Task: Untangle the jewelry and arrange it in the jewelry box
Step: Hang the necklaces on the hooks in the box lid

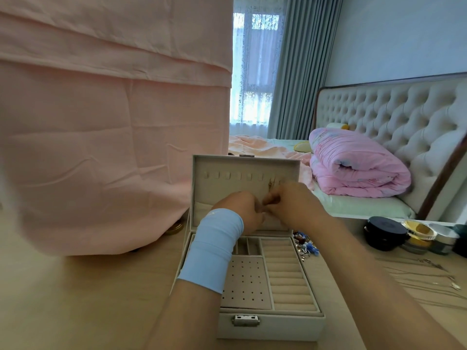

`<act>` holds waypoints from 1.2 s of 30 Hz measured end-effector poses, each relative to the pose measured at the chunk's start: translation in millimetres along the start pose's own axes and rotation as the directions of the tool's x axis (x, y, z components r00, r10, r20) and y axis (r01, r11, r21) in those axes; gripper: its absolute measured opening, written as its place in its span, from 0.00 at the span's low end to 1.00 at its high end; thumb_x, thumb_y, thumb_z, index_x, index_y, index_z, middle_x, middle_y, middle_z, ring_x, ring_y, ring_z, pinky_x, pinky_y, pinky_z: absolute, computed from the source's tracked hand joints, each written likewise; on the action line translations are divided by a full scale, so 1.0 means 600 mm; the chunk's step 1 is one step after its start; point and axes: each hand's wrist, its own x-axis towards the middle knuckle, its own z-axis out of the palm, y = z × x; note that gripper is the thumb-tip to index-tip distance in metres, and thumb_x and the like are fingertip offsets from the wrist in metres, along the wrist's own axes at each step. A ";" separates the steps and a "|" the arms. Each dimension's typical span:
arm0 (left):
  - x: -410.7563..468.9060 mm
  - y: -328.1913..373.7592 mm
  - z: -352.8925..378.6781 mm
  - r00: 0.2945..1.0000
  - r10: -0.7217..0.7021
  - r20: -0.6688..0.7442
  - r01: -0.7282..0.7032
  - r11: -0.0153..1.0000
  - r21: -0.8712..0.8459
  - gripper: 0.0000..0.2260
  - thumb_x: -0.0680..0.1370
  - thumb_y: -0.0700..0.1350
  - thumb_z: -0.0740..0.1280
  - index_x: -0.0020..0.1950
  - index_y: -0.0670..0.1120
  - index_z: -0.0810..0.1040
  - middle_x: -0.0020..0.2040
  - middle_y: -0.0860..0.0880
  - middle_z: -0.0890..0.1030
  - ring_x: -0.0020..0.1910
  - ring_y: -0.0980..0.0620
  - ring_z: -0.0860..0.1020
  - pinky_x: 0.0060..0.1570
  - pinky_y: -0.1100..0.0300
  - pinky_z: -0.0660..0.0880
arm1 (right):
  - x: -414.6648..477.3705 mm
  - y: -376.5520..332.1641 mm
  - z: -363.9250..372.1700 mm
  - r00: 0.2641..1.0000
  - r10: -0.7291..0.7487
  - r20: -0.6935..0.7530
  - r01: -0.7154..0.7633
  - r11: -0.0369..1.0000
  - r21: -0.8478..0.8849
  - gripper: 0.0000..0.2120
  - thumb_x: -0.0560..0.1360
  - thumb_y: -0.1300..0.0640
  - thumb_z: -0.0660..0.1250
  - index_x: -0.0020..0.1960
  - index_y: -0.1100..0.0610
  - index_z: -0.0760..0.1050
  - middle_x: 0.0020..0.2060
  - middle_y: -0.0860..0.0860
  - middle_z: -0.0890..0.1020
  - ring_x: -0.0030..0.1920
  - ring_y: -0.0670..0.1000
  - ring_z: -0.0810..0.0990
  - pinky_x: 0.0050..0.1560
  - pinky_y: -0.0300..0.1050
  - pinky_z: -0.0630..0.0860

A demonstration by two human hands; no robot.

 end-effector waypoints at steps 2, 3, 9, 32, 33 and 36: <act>0.000 0.000 0.000 1.000 0.004 -0.008 -0.004 1.000 0.000 0.13 0.78 0.49 0.63 0.60 0.50 0.81 0.55 0.47 0.82 0.52 0.46 0.80 0.57 0.50 0.78 | -0.009 0.004 0.005 1.000 0.006 0.005 -0.006 1.000 -0.025 0.08 0.75 0.55 0.71 0.52 0.47 0.86 0.48 0.45 0.86 0.50 0.48 0.83 0.54 0.48 0.80; -0.001 0.000 0.000 1.000 0.006 -0.016 -0.006 1.000 0.000 0.13 0.77 0.50 0.63 0.59 0.50 0.81 0.55 0.47 0.82 0.52 0.46 0.80 0.56 0.50 0.78 | -0.013 0.006 0.005 1.000 -0.004 0.002 0.004 1.000 -0.028 0.09 0.76 0.55 0.71 0.54 0.47 0.85 0.50 0.46 0.86 0.51 0.48 0.83 0.56 0.47 0.79; -0.005 0.026 0.004 0.983 0.116 -0.142 -0.117 0.993 -0.001 0.13 0.77 0.54 0.66 0.60 0.54 0.80 0.60 0.51 0.76 0.56 0.48 0.78 0.59 0.50 0.76 | -0.052 0.035 -0.039 0.996 -0.025 -0.082 0.042 0.978 0.205 0.09 0.75 0.57 0.73 0.54 0.49 0.85 0.47 0.43 0.85 0.37 0.33 0.80 0.51 0.40 0.79; -0.046 0.244 0.238 0.867 0.354 0.350 -0.471 0.811 0.348 0.15 0.81 0.49 0.60 0.65 0.59 0.77 0.63 0.51 0.75 0.61 0.47 0.75 0.52 0.56 0.73 | -0.194 0.282 -0.079 0.802 0.427 0.417 -0.412 0.902 -0.132 0.06 0.71 0.63 0.75 0.40 0.53 0.85 0.40 0.51 0.85 0.41 0.52 0.85 0.44 0.47 0.85; -0.045 0.243 0.240 0.868 0.356 0.347 -0.474 0.803 0.361 0.15 0.81 0.49 0.60 0.65 0.60 0.77 0.63 0.52 0.75 0.61 0.48 0.75 0.51 0.56 0.73 | -0.194 0.282 -0.079 0.800 0.427 0.422 -0.414 0.901 -0.129 0.05 0.70 0.63 0.75 0.41 0.53 0.85 0.40 0.51 0.85 0.41 0.52 0.85 0.45 0.49 0.85; -0.042 0.238 0.235 0.877 0.333 0.346 -0.457 0.800 0.389 0.14 0.81 0.49 0.61 0.64 0.59 0.78 0.64 0.53 0.75 0.62 0.48 0.75 0.55 0.55 0.74 | -0.194 0.279 -0.079 0.796 0.417 0.440 -0.410 0.905 -0.114 0.05 0.71 0.63 0.75 0.45 0.55 0.86 0.42 0.53 0.85 0.40 0.52 0.85 0.45 0.47 0.85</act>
